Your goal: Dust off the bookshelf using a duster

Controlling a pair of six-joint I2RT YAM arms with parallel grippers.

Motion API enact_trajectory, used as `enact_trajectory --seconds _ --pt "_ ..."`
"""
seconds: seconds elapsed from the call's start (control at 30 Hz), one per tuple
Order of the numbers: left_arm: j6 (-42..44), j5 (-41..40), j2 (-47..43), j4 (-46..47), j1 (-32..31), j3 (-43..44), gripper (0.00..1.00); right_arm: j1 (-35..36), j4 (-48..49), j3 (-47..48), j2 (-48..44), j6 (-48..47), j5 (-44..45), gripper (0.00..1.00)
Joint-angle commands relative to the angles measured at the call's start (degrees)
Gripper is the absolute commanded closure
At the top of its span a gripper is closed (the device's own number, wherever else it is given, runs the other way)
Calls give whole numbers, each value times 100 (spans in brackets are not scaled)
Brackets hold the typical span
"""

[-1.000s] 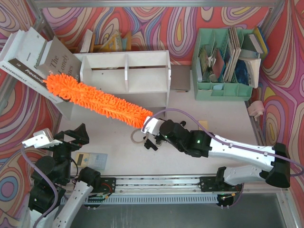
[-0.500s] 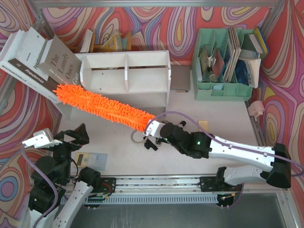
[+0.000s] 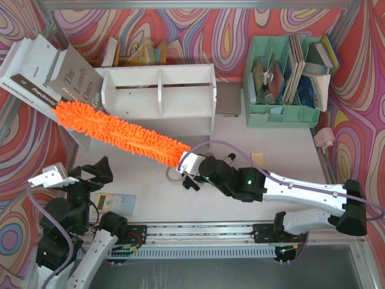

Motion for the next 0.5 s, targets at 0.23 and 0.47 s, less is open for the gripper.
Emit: enact_trajectory --seconds 0.23,0.47 --pt "-16 -16 80 71 10 -34 2 13 -137 -710 -335 634 368 100" --pt "-20 -27 76 65 6 -34 2 18 19 -202 -330 513 212 100"
